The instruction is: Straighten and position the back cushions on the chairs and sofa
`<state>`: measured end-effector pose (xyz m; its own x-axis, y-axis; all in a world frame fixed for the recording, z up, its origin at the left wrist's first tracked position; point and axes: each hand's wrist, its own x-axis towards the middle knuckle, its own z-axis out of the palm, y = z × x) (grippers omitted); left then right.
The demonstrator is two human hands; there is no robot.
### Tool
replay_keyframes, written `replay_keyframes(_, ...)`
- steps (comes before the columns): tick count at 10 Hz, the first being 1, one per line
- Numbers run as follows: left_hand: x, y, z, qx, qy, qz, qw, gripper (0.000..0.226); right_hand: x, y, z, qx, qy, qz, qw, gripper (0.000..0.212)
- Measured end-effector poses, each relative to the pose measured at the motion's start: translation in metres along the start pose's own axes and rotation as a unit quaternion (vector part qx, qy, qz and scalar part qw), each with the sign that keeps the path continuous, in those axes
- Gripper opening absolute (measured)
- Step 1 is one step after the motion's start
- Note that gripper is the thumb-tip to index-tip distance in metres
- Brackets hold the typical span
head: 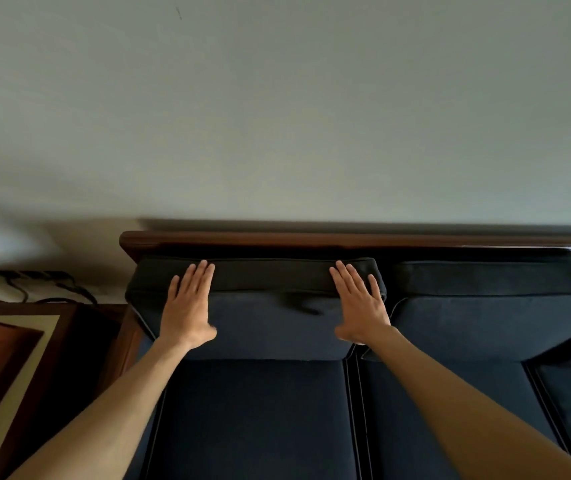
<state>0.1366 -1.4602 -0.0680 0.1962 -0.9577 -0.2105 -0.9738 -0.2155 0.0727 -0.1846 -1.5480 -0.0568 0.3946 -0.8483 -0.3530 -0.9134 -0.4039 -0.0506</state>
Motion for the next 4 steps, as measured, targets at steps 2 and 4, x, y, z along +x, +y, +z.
replay_keyframes(2,-0.002,0.013,-0.018,0.003,-0.052,-0.034,0.998,0.118,-0.003,-0.007,-0.016,0.025,-0.049,-0.001,0.998,0.112)
replay_keyframes(4,-0.035,0.032,-0.035,-0.046,-0.065,-0.036,0.996,0.099,-0.034,-0.022,-0.044,0.088,-0.016,-0.024,0.996,0.085)
